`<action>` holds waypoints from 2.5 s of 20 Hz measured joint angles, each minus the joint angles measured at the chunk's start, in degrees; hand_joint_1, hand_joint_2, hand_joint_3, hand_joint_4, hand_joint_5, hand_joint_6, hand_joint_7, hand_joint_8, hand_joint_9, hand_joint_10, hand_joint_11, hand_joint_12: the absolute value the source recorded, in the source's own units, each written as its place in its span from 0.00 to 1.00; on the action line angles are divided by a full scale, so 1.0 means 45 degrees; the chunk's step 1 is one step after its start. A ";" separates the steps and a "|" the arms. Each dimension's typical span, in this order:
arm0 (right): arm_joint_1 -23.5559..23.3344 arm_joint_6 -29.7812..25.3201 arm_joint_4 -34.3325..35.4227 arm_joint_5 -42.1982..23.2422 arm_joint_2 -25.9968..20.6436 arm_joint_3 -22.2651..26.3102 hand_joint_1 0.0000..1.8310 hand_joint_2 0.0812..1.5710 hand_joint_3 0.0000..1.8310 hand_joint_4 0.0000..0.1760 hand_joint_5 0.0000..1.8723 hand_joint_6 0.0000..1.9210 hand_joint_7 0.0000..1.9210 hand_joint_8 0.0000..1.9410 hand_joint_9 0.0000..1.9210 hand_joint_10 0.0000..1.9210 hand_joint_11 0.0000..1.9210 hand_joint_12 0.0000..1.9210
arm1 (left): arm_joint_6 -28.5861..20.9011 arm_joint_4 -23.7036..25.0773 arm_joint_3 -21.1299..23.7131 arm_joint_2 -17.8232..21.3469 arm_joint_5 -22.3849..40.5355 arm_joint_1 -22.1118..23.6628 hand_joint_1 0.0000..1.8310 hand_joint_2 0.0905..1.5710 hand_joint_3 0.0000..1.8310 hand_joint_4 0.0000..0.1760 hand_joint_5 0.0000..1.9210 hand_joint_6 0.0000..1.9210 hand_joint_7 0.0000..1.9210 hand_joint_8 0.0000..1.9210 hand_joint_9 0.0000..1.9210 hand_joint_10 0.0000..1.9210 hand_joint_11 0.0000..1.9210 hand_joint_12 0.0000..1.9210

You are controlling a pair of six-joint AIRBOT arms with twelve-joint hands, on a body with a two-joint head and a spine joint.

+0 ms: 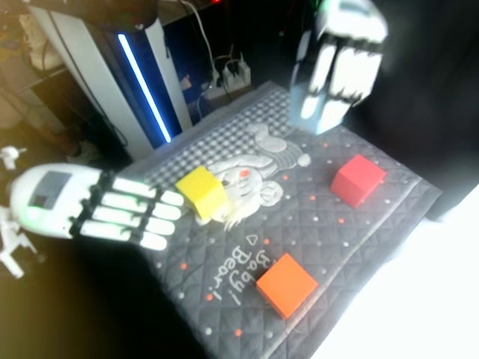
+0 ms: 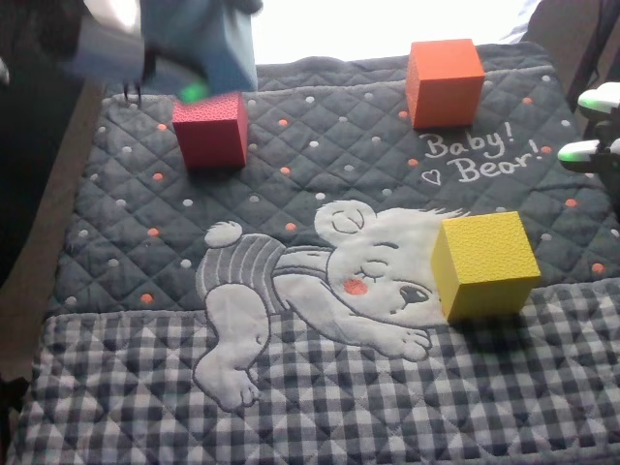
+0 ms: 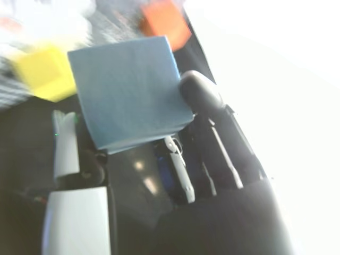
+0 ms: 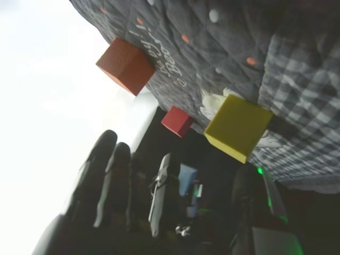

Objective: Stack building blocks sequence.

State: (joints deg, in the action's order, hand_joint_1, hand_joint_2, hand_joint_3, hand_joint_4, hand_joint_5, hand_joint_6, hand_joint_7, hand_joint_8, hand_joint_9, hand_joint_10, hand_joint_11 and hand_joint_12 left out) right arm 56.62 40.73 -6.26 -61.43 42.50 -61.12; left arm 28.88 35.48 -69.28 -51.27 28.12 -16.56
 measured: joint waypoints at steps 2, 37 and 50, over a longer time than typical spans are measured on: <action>-0.0015 0.0000 0.0000 -0.0005 0.0029 -0.0024 0.43 0.68 0.00 0.46 0.21 0.00 0.06 0.00 0.08 0.00 0.02 0.26 | 0.0500 -0.0398 -0.0408 -0.0306 -0.0520 0.0291 0.77 0.64 0.00 0.00 0.66 0.15 0.59 0.39 0.52 0.59 0.28 0.71; -0.0087 0.0000 -0.0102 0.0000 0.0296 -0.0233 0.47 0.68 0.00 0.51 0.23 0.00 0.08 0.00 0.06 0.00 0.00 0.21 | 0.0398 -0.2229 -0.4653 -0.3983 -0.4211 -0.0661 0.73 0.67 0.00 0.00 0.44 0.19 0.53 0.51 0.42 0.55 0.30 0.86; -0.0087 0.0000 -0.0112 -0.0005 0.0296 -0.0233 0.47 0.67 0.00 0.57 0.17 0.00 0.07 0.00 0.07 0.00 0.02 0.20 | 0.0296 -0.2176 -0.4677 -0.3983 -0.4269 -0.0869 0.51 0.59 0.00 0.14 0.28 0.00 0.38 0.00 0.37 0.00 0.16 0.52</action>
State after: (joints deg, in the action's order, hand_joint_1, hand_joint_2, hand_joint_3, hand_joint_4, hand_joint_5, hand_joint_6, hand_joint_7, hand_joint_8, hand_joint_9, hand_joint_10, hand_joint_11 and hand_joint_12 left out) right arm 56.23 40.73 -6.76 -61.45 43.83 -62.17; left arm 30.22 25.69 -90.32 -69.19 8.91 -20.47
